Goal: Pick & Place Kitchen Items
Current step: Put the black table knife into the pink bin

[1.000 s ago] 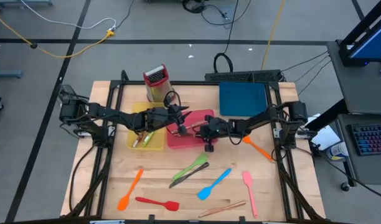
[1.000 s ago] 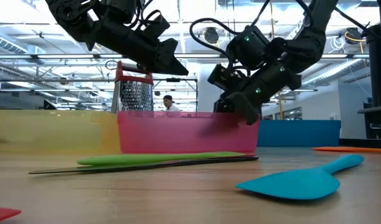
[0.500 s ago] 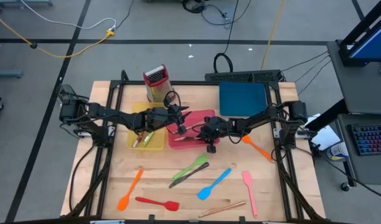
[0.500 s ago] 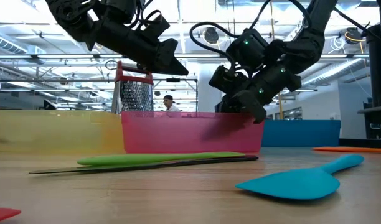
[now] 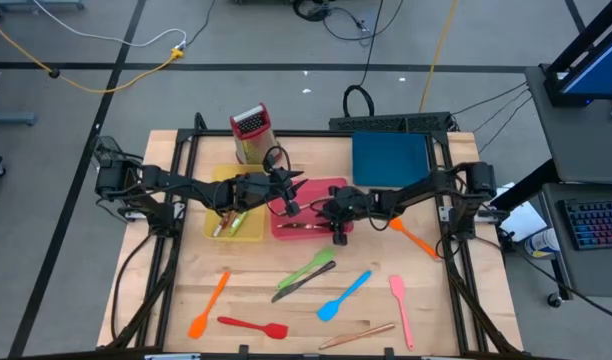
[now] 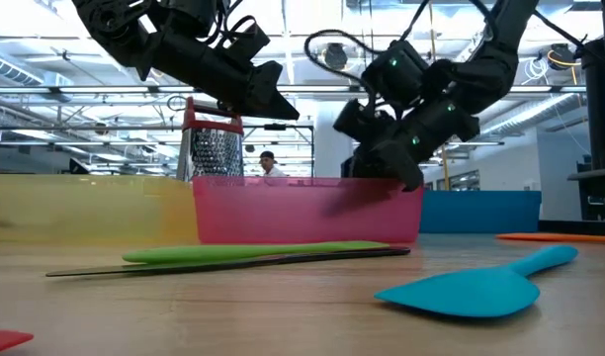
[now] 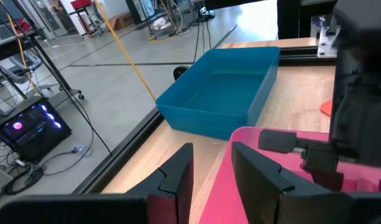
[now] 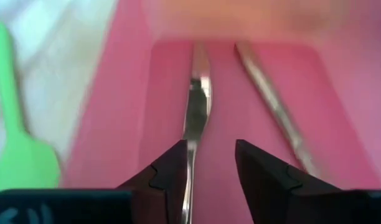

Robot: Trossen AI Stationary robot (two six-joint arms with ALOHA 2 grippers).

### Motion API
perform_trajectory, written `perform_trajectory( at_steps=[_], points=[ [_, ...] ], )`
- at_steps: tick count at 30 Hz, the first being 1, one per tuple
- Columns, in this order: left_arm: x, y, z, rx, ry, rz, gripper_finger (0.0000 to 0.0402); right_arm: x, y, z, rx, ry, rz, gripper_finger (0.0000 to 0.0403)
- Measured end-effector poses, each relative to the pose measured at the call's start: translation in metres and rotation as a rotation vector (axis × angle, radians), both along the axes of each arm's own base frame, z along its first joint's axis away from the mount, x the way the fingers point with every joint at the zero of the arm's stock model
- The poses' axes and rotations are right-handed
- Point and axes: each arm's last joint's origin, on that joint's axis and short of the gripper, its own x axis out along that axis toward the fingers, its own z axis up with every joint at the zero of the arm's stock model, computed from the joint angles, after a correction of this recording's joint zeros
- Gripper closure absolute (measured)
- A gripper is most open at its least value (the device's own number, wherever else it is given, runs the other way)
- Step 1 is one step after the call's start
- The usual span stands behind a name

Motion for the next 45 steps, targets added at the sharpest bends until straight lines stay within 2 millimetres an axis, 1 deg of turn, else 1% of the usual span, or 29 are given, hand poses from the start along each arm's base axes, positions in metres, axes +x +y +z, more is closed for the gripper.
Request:
perform_trajectory(
  at_steps=[7,10,18,23,30,33,37,40,45],
  points=[
    [0.000,0.000,0.001,-0.002,-0.014,-0.001,0.0286,-0.003,0.003,0.026,-0.008,-0.078,0.013,0.0274],
    [0.001,-0.004,0.003,-0.002,-0.038,-0.012,0.0286,-0.005,0.005,0.037,-0.022,-0.101,0.028,0.0274],
    [0.003,-0.028,0.005,0.008,-0.048,-0.091,0.0286,-0.018,0.007,0.064,-0.021,-0.123,0.028,0.0274],
    [0.003,-0.047,0.005,0.004,-0.051,-0.144,0.0286,-0.025,0.010,0.076,-0.025,-0.118,0.040,0.0275],
    [0.001,-0.070,0.008,0.003,-0.069,-0.208,0.0286,-0.031,0.029,0.083,-0.099,-0.119,0.155,0.0275],
    [0.000,-0.079,0.008,0.002,-0.069,-0.232,0.0286,-0.032,0.040,0.084,-0.099,-0.121,0.192,0.0275],
    [-0.002,-0.091,0.008,0.008,-0.073,-0.210,0.0286,-0.033,0.054,0.083,-0.095,-0.118,0.240,0.0275],
    [-0.004,-0.098,0.008,-0.006,-0.083,-0.192,0.0286,-0.036,0.065,0.079,-0.092,-0.109,0.279,0.0275],
    [-0.007,-0.108,0.008,-0.005,-0.086,-0.206,0.0286,-0.047,0.083,0.065,-0.110,-0.094,0.359,0.0274]
  ],
)
